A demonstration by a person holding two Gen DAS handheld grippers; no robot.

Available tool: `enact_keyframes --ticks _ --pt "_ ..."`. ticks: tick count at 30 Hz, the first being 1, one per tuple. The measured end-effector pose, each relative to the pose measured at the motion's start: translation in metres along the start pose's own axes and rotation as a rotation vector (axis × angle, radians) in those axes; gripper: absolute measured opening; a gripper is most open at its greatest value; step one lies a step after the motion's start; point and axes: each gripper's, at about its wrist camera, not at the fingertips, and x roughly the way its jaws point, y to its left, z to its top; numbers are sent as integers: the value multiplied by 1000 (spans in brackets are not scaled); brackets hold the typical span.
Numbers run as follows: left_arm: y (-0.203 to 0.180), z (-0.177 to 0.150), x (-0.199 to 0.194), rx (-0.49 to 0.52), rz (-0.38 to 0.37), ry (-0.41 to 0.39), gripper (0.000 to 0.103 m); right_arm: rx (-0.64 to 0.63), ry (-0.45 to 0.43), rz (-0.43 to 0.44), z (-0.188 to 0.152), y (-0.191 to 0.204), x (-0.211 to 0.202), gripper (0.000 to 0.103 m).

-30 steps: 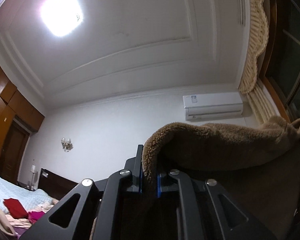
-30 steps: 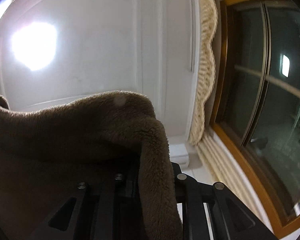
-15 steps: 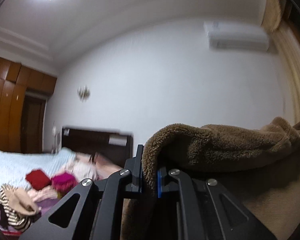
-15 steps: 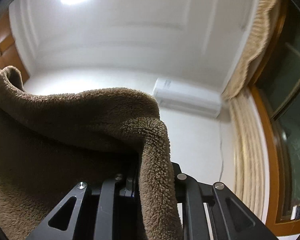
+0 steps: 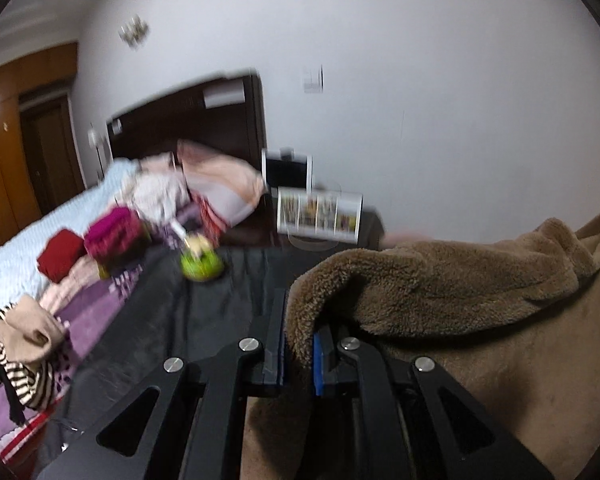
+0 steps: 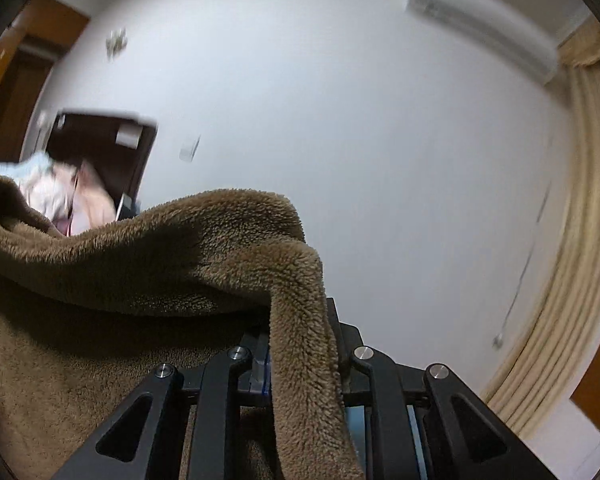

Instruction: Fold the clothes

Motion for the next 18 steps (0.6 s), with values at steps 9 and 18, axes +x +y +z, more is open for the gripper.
enact_keyframes --ticks 9,18 --pt "-20 -28 100 55 21 233 13 -28 269 136 -49 10 96 18" --pt "-23 -46 133 69 75 356 51 39 390 193 -66 11 131 76"
